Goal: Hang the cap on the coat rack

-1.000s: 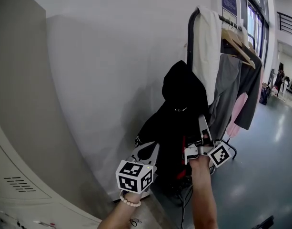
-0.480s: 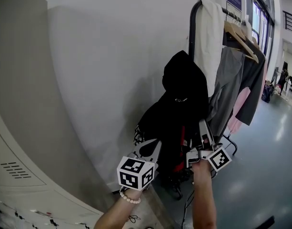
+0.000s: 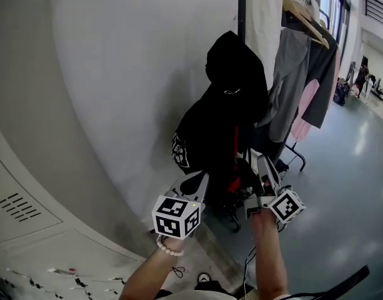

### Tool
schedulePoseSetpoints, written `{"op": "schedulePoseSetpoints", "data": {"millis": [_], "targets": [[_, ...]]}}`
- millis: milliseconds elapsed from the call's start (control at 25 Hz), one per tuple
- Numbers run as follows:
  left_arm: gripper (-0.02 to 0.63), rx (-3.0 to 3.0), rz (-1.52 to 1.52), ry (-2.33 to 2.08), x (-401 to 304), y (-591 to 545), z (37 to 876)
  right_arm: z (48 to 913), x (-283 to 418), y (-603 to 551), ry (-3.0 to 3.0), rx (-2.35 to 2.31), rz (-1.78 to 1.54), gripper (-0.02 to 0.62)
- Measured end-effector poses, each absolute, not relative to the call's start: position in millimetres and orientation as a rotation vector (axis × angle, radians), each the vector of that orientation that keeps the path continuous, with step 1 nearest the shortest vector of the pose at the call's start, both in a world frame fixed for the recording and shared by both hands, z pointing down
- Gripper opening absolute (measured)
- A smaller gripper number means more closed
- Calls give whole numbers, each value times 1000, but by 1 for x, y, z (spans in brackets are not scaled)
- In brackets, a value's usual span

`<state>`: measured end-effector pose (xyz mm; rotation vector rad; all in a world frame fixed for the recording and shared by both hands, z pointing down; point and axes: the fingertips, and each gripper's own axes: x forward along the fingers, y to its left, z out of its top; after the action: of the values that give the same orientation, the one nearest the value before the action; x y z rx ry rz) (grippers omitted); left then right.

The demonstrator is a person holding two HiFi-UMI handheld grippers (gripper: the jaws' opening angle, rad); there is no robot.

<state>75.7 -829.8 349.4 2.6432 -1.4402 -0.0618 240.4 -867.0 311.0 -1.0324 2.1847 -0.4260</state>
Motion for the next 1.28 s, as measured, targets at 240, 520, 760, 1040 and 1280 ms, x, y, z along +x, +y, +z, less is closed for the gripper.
{"op": "schedulePoseSetpoints", "data": {"millis": [240, 520, 760, 1040, 1280], "targets": [[-3, 2679, 1, -1274, 65, -765, 393, 380, 200, -785, 2238, -1205, -534, 0], [-3, 2717, 52, -998, 42, -661, 438, 435, 128, -654, 2315, -1526, -500, 0], [-2, 2710, 103, -871, 7, -591, 461, 449, 99, -563, 2291, -1629, -526, 0], [-2, 2643, 94, -886, -22, -556, 476, 444, 99, -501, 2244, -1708, -521, 1], [-3, 2624, 99, -938, -24, -549, 476, 443, 102, -497, 2211, -1732, -522, 0]]}}
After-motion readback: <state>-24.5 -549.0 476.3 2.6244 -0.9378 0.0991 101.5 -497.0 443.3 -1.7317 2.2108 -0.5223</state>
